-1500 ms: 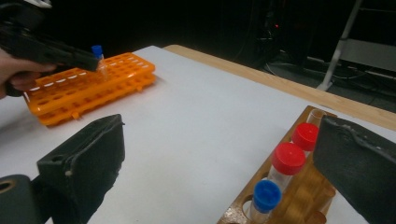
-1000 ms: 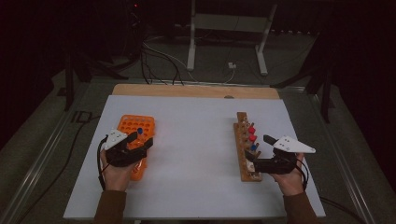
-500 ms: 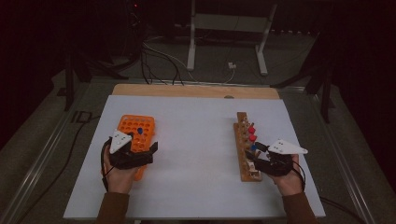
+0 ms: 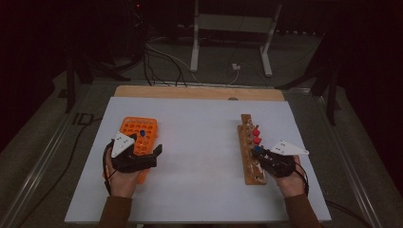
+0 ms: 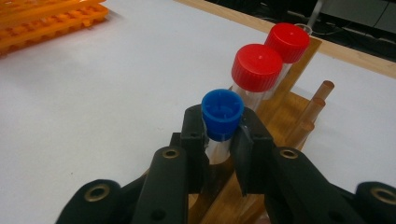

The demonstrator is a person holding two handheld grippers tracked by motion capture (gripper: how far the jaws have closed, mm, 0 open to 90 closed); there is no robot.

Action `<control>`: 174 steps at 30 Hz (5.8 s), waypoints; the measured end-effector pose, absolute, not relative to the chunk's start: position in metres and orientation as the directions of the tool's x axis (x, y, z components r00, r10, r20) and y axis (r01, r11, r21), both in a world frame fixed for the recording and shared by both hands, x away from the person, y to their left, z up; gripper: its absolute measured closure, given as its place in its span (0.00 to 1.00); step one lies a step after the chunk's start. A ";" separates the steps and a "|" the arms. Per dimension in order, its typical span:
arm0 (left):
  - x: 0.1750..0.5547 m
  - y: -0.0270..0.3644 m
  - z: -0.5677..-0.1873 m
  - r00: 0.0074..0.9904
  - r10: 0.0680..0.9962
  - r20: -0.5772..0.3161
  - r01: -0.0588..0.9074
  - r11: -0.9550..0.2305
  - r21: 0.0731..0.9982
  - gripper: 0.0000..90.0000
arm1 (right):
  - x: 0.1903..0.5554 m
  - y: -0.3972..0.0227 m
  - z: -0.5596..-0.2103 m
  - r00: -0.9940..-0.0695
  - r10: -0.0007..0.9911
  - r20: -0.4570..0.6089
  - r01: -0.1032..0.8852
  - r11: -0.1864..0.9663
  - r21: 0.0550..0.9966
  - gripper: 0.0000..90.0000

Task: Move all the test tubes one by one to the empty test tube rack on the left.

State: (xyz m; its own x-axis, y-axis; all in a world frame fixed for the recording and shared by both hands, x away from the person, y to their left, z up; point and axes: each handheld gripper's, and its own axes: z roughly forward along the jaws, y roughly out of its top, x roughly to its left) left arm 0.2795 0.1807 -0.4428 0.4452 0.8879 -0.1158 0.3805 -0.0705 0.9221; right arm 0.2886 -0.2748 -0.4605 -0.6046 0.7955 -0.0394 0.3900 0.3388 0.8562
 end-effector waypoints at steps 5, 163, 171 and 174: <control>0.279 0.180 -0.444 0.445 0.888 -0.112 0.381 -0.074 0.922 0.00 | 0.288 -0.274 -0.458 -0.606 0.795 -0.040 0.385 0.337 0.859 0.85; 0.288 0.158 -0.437 0.554 0.832 -0.025 0.321 -0.186 0.929 0.85 | 0.276 -0.266 -0.425 -0.583 0.812 0.013 0.347 0.234 0.908 0.00; 0.288 0.188 -0.438 0.500 0.866 -0.024 0.335 -0.167 0.927 0.85 | 0.276 -0.267 -0.424 -0.581 0.814 0.018 0.347 0.228 0.910 0.00; 0.289 0.195 -0.444 0.478 0.878 -0.028 0.349 -0.160 0.923 0.85 | 0.276 -0.266 -0.424 -0.584 0.812 0.016 0.345 0.231 0.910 0.00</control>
State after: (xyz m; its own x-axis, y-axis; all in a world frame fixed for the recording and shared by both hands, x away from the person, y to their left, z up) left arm 0.2887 0.1952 -0.4437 0.4776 0.8781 -0.0281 0.3487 -0.1601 0.9235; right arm 0.2755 -0.2662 -0.4242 -0.5840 0.8116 0.0155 0.3450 0.2309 0.9098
